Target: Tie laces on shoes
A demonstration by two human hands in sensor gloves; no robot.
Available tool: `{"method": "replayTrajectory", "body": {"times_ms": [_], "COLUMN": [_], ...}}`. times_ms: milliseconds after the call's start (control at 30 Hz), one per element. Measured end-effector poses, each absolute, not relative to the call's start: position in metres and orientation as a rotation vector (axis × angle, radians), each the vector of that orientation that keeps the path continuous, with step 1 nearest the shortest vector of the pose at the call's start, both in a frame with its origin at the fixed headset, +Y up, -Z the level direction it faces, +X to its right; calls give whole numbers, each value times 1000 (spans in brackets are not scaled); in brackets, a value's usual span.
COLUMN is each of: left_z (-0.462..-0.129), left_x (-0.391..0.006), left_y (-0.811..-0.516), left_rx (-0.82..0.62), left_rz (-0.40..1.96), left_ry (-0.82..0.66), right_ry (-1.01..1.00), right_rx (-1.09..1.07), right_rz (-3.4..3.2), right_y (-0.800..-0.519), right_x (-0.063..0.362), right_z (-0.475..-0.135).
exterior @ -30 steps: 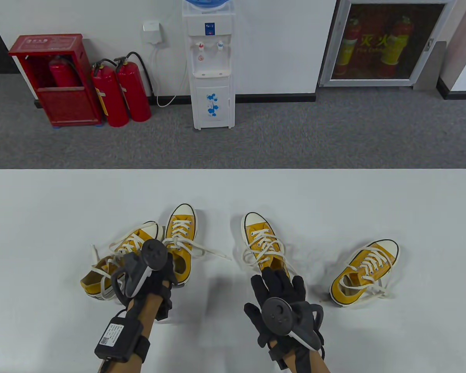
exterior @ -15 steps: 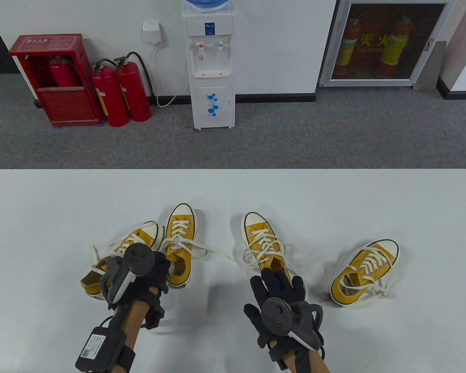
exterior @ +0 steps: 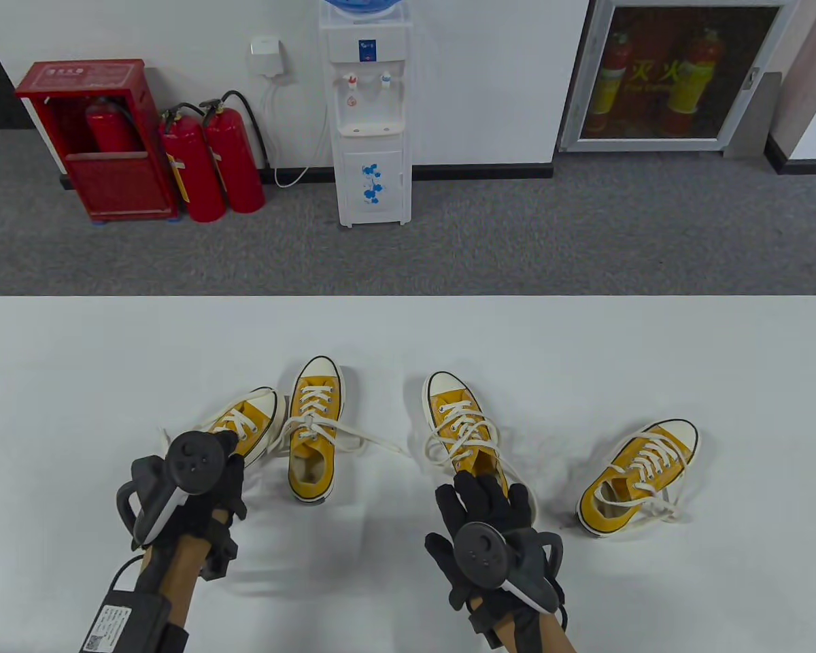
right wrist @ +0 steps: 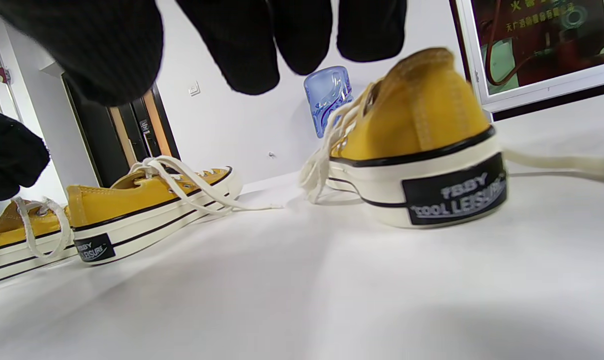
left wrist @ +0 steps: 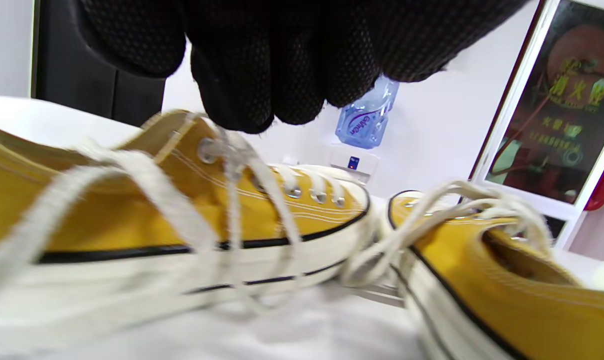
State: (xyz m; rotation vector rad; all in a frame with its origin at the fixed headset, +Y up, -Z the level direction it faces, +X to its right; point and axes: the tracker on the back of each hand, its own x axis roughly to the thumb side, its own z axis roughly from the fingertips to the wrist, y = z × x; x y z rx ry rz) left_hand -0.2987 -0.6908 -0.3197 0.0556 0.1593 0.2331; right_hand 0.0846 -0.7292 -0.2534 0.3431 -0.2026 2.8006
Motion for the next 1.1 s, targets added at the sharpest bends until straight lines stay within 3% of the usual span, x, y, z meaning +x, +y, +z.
{"method": "replayTrajectory", "body": {"times_ms": [233, 533, 1100], "left_z": [-320, -325, -343], "left_x": [-324, -355, -366], "left_y": [-696, -716, -731], "left_rx": [51, -65, -51], "left_rz": [164, 185, 165], "left_ry": [203, 278, 369], "right_ry": [-197, -189, -171], "right_rx": [360, 359, 354], "right_rz": [2811, 2818, 2818], "right_y": [-730, -730, -731], "right_x": [80, 79, 80], "right_z": [-252, -252, -253]}}
